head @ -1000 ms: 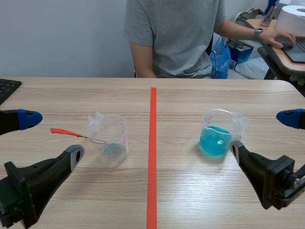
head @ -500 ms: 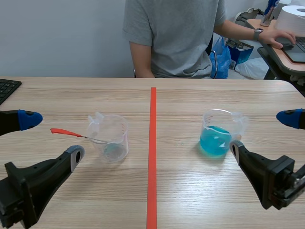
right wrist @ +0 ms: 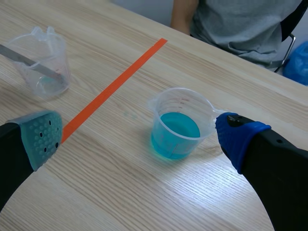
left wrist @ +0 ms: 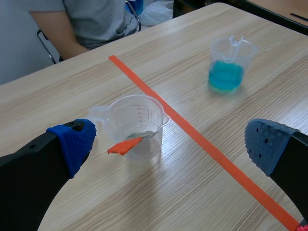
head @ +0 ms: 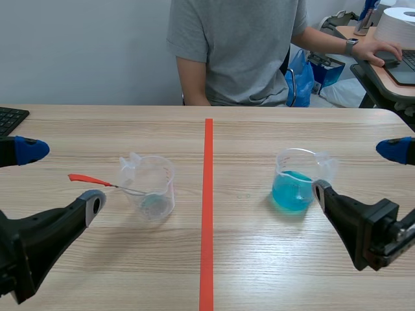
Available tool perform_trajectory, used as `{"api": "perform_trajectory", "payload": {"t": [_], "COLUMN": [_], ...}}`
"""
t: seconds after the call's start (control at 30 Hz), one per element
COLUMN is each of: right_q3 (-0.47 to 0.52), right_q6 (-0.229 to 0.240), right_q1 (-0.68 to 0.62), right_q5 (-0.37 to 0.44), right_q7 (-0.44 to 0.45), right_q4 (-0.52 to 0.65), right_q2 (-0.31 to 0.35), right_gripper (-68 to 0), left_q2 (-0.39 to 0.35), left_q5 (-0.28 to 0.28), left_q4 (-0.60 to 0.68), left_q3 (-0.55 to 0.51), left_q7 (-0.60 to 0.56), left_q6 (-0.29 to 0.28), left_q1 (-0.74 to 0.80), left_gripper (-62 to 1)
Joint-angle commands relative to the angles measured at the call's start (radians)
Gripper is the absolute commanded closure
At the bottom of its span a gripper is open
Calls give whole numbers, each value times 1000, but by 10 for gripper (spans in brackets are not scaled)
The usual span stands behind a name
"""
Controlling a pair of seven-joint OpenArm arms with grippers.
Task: Do the redox reaction experiment.
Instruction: 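Lift the metal plate out of the left beaker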
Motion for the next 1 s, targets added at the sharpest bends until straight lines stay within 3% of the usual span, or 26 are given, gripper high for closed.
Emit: {"api": "perform_trajectory", "payload": {"t": [0.0,0.23,0.47,0.7,0.97], "right_q3": [8,8,2,-58,-118], "right_q6": [1,22,65,68,72], "right_q1": [19,77,129,181,234], "right_q5": [10,-9,-27,-43,-42], "right_q7": [14,12,16,16,21], "right_q4": [18,18,18,18,18], "right_q2": [16,16,33,76,85], "right_gripper": [-679,-679,-679,-679,-679], "left_q2": [10,58,144,227,322], "left_q5": [-7,-6,-7,-7,-6], "left_q4": [39,98,114,115,116], "left_q3": [-11,-80,-164,-259,-355], "left_q7": [-8,13,22,32,122], "left_q6": [-1,-1,-41,-95,-98], "left_q1": [18,104,169,246,371], "left_gripper": [-623,-623,-623,-623,-623]}}
